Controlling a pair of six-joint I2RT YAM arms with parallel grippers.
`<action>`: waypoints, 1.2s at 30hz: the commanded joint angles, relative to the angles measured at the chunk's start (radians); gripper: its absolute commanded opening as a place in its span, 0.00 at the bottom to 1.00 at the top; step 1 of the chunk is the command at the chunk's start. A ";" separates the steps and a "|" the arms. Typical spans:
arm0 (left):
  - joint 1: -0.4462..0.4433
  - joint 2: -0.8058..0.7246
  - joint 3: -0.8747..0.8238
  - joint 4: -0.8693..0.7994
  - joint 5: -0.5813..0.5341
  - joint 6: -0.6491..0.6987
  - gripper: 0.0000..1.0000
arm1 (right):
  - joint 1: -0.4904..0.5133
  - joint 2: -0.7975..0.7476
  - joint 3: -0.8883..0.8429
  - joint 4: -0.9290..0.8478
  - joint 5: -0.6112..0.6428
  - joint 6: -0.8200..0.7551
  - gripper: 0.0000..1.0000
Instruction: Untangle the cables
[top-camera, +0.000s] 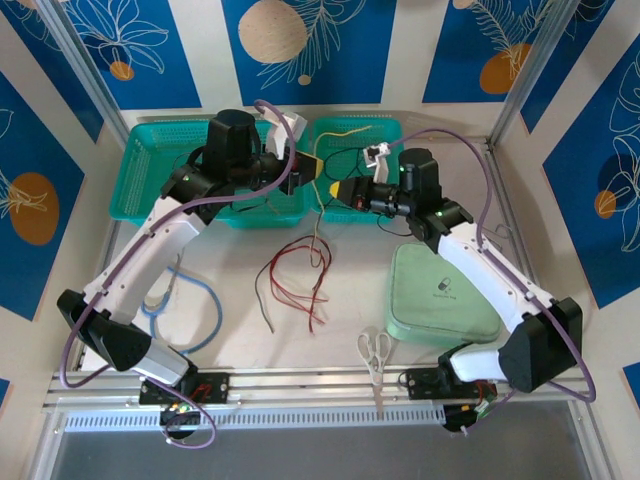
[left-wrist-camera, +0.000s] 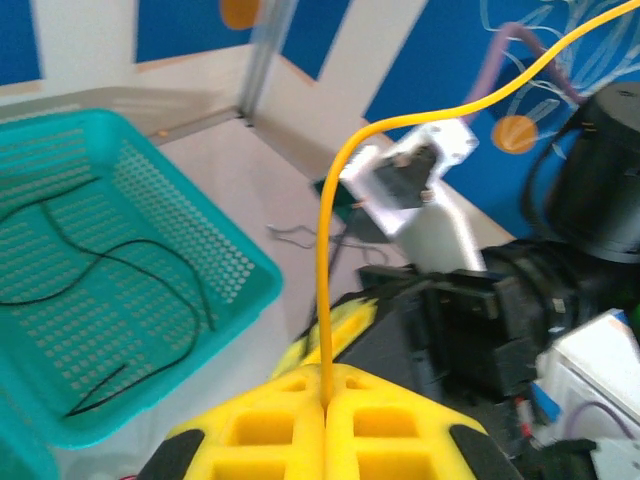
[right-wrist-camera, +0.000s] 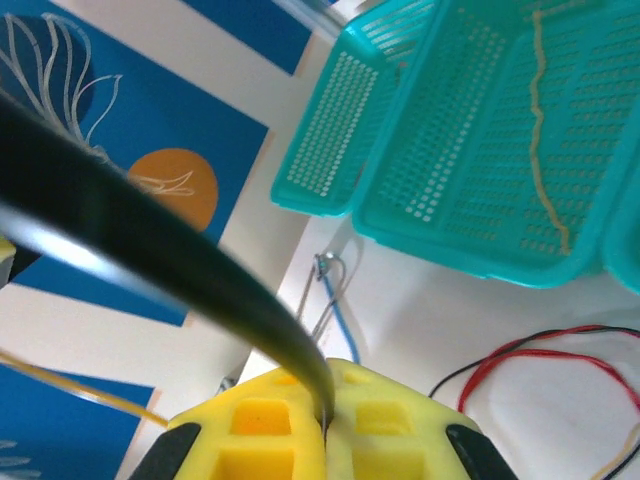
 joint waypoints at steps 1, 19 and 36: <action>0.031 -0.066 -0.026 -0.007 -0.133 0.004 0.00 | -0.037 -0.082 0.039 -0.096 0.096 -0.062 0.00; 0.271 -0.307 -0.214 -0.071 -0.201 -0.013 0.00 | -0.313 -0.288 0.166 -0.213 0.515 -0.196 0.00; 0.369 -0.534 -0.345 -0.034 -0.509 -0.008 0.00 | -0.492 -0.406 0.122 -0.182 0.670 -0.139 0.00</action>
